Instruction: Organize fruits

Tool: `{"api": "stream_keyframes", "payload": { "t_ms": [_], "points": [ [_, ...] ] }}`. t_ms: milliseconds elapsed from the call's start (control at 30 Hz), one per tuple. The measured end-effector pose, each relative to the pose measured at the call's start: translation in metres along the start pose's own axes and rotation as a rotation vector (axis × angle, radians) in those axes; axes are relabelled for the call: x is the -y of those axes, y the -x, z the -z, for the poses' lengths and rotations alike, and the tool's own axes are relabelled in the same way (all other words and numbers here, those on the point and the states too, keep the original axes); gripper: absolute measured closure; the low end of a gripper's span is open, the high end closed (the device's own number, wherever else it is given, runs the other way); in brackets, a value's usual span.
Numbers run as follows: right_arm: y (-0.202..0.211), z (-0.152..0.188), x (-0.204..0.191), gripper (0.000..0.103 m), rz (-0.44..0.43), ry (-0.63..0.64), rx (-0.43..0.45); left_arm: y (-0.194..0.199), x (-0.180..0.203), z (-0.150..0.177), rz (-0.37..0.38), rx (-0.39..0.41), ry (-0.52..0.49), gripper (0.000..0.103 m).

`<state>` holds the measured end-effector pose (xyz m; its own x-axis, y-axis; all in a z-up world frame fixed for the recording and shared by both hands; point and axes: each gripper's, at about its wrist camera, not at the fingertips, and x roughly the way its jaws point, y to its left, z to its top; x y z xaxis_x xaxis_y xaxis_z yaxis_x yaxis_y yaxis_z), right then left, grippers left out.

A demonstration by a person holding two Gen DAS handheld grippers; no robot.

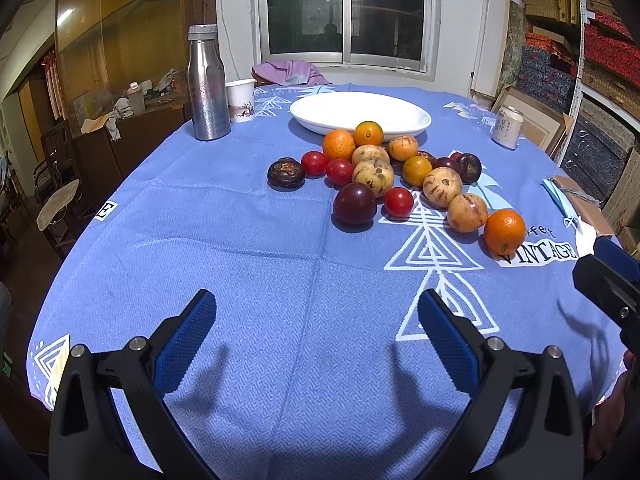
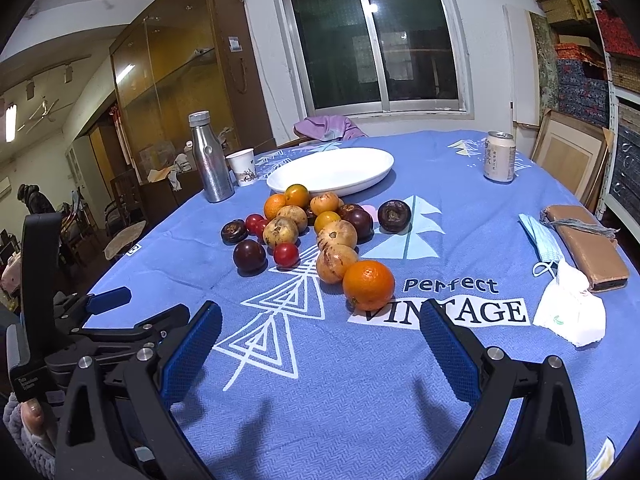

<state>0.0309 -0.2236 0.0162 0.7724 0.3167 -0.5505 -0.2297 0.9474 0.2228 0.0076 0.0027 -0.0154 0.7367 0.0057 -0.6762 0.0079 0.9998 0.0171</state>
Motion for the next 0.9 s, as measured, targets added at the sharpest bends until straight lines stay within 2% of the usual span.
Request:
{"api": "stream_keyframes", "payload": {
  "t_ms": [300, 400, 500, 633, 900],
  "points": [
    [0.004, 0.000, 0.000, 0.003, -0.026, -0.001, 0.030, -0.001, 0.000, 0.001, 0.000, -0.001, -0.004, 0.004],
    [0.004, 0.000, -0.002, 0.003, -0.005, 0.022, 0.037, -0.001, 0.000, 0.001, 0.001, 0.000, -0.004, 0.004],
    [0.002, 0.000, -0.002, 0.003, 0.005, 0.038, 0.025, -0.001, 0.000, 0.000, 0.000, 0.000, -0.004, 0.004],
    [-0.002, 0.000, 0.000, 0.003, -0.035, 0.025, -0.012, -0.001, 0.001, 0.001, 0.000, 0.001, -0.008, 0.004],
    [-0.001, 0.003, -0.012, 0.003, -0.029, 0.081, -0.005, -0.002, 0.002, 0.003, 0.001, 0.002, -0.012, 0.004]
  ]
}}
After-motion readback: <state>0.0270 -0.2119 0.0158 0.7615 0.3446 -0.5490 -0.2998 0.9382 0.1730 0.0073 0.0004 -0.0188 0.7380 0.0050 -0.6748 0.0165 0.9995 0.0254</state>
